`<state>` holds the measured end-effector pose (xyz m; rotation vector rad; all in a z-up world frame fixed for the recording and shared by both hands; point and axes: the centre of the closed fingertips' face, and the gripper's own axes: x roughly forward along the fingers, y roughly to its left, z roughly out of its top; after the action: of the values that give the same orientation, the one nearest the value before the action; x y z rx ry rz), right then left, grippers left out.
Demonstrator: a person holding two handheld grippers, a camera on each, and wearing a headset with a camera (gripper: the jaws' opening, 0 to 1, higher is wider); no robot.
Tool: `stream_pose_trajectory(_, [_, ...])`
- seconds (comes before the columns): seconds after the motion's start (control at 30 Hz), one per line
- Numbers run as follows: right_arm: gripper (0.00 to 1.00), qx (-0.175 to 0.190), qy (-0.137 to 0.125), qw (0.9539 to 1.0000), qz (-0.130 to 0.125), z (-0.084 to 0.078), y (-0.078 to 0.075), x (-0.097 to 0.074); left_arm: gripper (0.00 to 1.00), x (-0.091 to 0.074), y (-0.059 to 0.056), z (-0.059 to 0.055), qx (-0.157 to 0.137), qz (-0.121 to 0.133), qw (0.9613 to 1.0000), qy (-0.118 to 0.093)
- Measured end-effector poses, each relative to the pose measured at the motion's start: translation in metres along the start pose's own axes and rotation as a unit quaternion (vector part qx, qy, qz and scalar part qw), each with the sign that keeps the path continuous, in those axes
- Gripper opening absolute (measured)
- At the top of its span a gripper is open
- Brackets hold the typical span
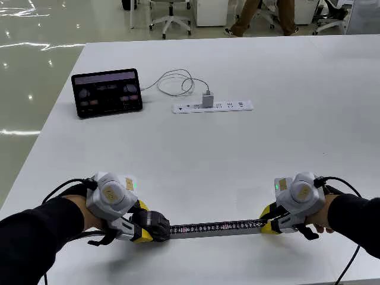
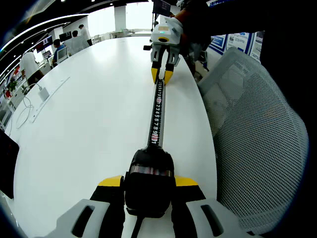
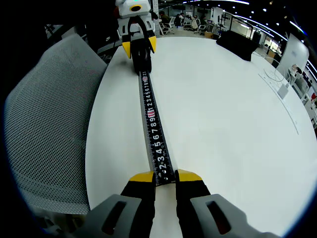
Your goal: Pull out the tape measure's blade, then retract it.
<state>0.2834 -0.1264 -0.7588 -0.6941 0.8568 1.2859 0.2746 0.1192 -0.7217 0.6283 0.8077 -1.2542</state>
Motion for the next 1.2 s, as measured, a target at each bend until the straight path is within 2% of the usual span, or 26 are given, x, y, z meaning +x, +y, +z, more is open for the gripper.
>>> stream_pose_trajectory(0.3, [0.1, 0.003, 0.003, 1.0, -0.001, -0.0047, -0.0008, -0.0033, 0.32, -0.0003, -0.0005, 0.0002, -0.001, 0.001, 1.0, -0.002])
stream_pose_trajectory(1.2, [0.11, 0.008, 0.004, 1.0, 0.0, -0.0051, -0.0007, -0.004, 0.32, -0.0004, -0.0009, 0.0012, -0.003, 0.002, 1.0, -0.007])
